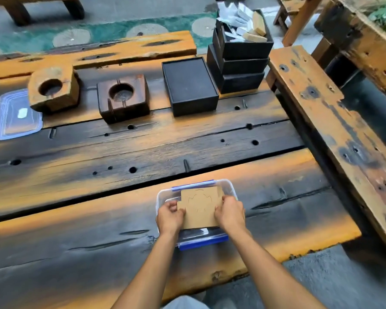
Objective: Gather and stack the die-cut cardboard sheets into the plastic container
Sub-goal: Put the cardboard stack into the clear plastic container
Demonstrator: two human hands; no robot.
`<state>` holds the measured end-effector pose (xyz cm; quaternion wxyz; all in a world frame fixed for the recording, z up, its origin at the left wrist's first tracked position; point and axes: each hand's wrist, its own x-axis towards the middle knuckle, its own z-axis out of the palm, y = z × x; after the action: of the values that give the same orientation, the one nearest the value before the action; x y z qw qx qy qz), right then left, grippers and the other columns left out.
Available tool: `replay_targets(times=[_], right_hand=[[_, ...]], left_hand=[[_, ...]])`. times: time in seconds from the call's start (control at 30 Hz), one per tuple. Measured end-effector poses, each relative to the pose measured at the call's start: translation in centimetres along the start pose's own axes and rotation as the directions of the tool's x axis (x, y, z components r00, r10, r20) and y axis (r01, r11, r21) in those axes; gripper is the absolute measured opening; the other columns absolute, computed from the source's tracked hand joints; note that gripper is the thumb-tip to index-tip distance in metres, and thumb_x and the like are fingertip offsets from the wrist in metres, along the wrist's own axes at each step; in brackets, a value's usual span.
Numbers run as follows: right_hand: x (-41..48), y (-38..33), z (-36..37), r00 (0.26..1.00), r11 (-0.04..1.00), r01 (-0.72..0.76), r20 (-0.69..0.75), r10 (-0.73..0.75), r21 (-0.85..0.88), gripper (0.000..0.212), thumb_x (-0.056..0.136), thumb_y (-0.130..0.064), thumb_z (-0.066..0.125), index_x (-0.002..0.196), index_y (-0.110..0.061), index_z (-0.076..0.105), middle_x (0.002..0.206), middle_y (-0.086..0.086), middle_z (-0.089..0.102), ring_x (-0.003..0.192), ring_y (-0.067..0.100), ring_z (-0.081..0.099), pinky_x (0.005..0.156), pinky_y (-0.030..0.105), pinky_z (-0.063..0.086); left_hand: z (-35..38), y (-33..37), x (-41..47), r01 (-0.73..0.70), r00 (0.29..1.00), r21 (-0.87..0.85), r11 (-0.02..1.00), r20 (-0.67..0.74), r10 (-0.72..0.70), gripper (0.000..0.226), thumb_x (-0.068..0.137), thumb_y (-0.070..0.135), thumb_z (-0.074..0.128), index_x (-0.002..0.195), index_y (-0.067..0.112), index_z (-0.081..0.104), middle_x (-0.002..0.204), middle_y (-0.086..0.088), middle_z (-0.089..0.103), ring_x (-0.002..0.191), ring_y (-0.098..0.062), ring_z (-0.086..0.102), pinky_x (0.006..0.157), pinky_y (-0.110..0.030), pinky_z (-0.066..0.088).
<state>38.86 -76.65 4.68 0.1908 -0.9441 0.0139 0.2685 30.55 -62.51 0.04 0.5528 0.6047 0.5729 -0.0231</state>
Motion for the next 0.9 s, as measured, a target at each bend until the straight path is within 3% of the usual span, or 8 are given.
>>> replay_targets(times=[0.07,0.2,0.33,0.5,0.63,0.7,0.77,0.9], right_hand=[[0.3,-0.1,0.1,1.0,0.998,0.027,0.013,-0.026,-0.054,0.014,0.092,-0.016,0.057,0.102,-0.011,0.065,0.106,0.018,0.069,0.105,0.04,0.062,0.084,0.039,0.053],[1.0,-0.3,0.1,0.997,0.99,0.075,0.012,-0.074,-0.121,0.011,0.094,-0.012,0.055,0.102,-0.01,0.062,0.106,0.018,0.07,0.103,0.04,0.064,0.085,0.04,0.053],[1.8,-0.2,0.1,0.996,0.981,0.088,0.041,-0.083,-0.174,0.013,0.094,-0.008,0.053,0.104,-0.008,0.06,0.108,0.018,0.069,0.103,0.04,0.064,0.086,0.04,0.052],[2.2,0.1,-0.1,0.983,0.941,0.167,0.122,-0.136,-0.296,0.02,0.095,-0.005,0.049,0.114,-0.005,0.057,0.113,0.018,0.067,0.107,0.038,0.061,0.084,0.04,0.05],[2.5,0.6,-0.7,0.947,0.861,0.291,-0.004,-0.322,-0.416,0.044,0.092,-0.01,0.057,0.134,-0.013,0.047,0.13,0.013,0.05,0.117,0.031,0.045,0.092,0.04,0.04],[2.6,1.2,-0.9,0.948,0.902,0.289,-0.038,-0.317,-0.321,0.058,0.089,-0.012,0.061,0.142,-0.016,0.039,0.144,0.013,0.036,0.128,0.032,0.036,0.102,0.041,0.035],[2.9,1.8,-1.0,0.97,0.966,0.245,0.025,-0.244,-0.087,0.065,0.09,-0.009,0.058,0.149,-0.016,0.032,0.153,0.013,0.03,0.136,0.034,0.035,0.11,0.044,0.034],[3.5,3.0,-1.3,0.944,0.945,0.325,0.051,-0.327,0.041,0.065,0.09,-0.004,0.055,0.151,-0.016,0.033,0.15,0.01,0.039,0.123,0.035,0.051,0.103,0.041,0.04]], left_hand=[[0.3,-0.2,-0.1,0.022,1.0,-0.014,1.0,-0.016,-0.022,0.021,0.081,0.003,0.073,0.096,0.015,0.065,0.095,-0.006,0.075,0.098,-0.027,0.069,0.098,-0.035,0.052],[1.1,-0.1,-0.4,0.018,0.998,-0.032,0.999,-0.052,-0.02,0.022,0.083,0.004,0.072,0.102,0.014,0.067,0.089,0.001,0.072,0.084,-0.017,0.065,0.079,-0.024,0.045],[2.2,-0.1,-0.6,0.016,0.997,-0.052,0.999,-0.071,-0.02,0.021,0.083,0.003,0.07,0.1,0.015,0.064,0.099,-0.005,0.074,0.091,-0.024,0.068,0.091,-0.037,0.055],[3.1,0.1,-1.1,0.02,0.994,-0.058,0.998,-0.105,-0.026,0.025,0.081,0.01,0.074,0.097,0.022,0.06,0.103,-0.002,0.073,0.09,-0.023,0.065,0.086,-0.03,0.05],[3.9,0.1,-1.3,0.037,0.995,-0.012,0.999,-0.088,-0.038,0.043,0.086,0.017,0.07,0.127,0.017,0.058,0.121,-0.005,0.07,0.11,-0.03,0.064,0.1,-0.039,0.051],[4.3,0.1,-1.5,0.032,0.996,0.037,0.999,-0.083,-0.029,0.056,0.088,0.022,0.067,0.141,0.015,0.051,0.127,-0.007,0.067,0.119,-0.031,0.061,0.104,-0.041,0.048],[4.6,0.1,-1.6,0.023,0.998,0.028,0.999,-0.059,-0.022,0.058,0.089,0.023,0.066,0.144,0.014,0.049,0.129,-0.007,0.067,0.119,-0.03,0.061,0.105,-0.042,0.048],[5.6,0.5,-1.7,0.007,1.0,0.035,0.999,-0.011,-0.006,0.05,0.09,0.022,0.066,0.139,0.014,0.056,0.123,-0.004,0.07,0.116,-0.027,0.064,0.104,-0.042,0.049]])
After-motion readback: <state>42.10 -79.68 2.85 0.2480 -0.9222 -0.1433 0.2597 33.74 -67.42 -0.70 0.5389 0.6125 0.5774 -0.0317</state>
